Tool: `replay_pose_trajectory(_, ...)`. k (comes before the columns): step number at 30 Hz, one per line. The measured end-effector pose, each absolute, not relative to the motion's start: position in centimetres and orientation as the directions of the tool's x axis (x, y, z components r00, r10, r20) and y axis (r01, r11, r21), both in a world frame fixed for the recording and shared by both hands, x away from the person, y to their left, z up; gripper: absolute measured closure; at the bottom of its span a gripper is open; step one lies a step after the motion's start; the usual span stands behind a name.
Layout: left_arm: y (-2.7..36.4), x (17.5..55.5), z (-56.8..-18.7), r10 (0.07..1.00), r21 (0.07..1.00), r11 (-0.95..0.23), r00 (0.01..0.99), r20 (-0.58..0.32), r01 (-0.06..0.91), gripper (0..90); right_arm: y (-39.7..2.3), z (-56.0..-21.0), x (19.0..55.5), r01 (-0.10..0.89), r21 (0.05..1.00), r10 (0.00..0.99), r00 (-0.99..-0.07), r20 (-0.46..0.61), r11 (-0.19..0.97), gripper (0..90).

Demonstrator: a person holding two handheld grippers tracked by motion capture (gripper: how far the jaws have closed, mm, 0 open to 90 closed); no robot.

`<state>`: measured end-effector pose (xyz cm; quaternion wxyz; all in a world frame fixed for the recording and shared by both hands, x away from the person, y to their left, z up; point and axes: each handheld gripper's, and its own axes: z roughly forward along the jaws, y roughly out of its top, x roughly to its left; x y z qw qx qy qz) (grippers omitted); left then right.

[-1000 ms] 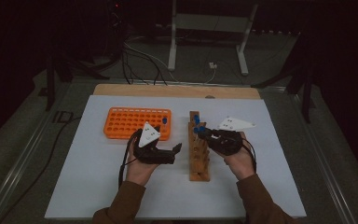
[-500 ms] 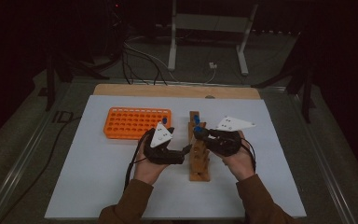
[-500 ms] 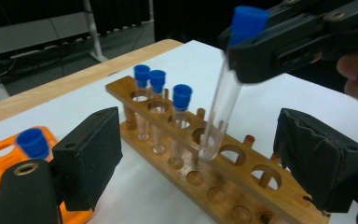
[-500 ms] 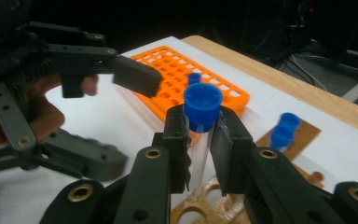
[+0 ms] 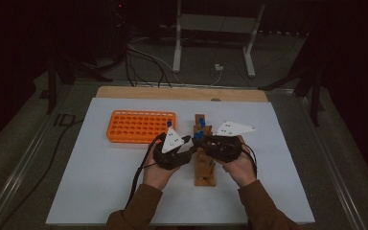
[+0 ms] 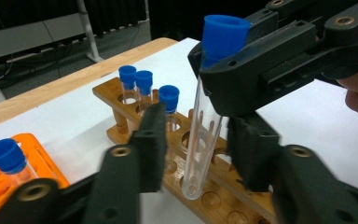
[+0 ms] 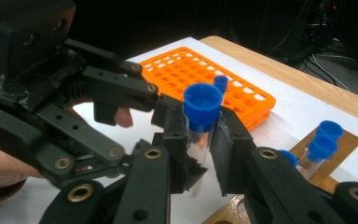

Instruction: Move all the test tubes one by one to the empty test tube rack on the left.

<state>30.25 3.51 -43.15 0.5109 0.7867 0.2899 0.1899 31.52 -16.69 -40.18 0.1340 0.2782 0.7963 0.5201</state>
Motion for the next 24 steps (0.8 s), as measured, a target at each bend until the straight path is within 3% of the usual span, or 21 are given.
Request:
replay_pose_trajectory(4, 3.3, 30.1, -43.2, 0.641, 0.909, -0.332, 0.767, 0.021, 0.252, 74.7, -16.6, -40.2, 31.6, 0.306, 0.903, 0.579, -0.811, 0.082, 0.301, 77.2)
replay_pose_trajectory(7, 3.2, 30.1, -43.3, 0.636, 0.907, -0.338, 0.771, 0.025, 0.25, 76.5, -16.6, -40.3, 31.6, 0.312, 0.902, 0.58, -0.81, 0.088, 0.298, 76.2)
replay_pose_trajectory(16, 3.9, 30.5, -43.3, 0.657, 0.907, -0.328, 0.754, 0.018, 0.265, 76.7, -17.7, -40.2, 31.7, 0.312, 0.922, 0.558, -0.818, 0.138, 0.229, 37.1)
replay_pose_trajectory(21, 4.6, 30.8, -43.4, 0.671, 0.909, -0.308, 0.741, -0.002, 0.282, 76.8, -18.1, -40.3, 31.7, 0.323, 0.918, 0.601, -0.789, 0.127, 0.229, 20.6)
replay_pose_trajectory(24, 4.8, 30.8, -43.4, 0.675, 0.908, -0.31, 0.738, 0.0, 0.283, 76.8, -18.2, -40.6, 31.8, 0.332, 0.914, 0.627, -0.77, 0.119, 0.234, 15.3)
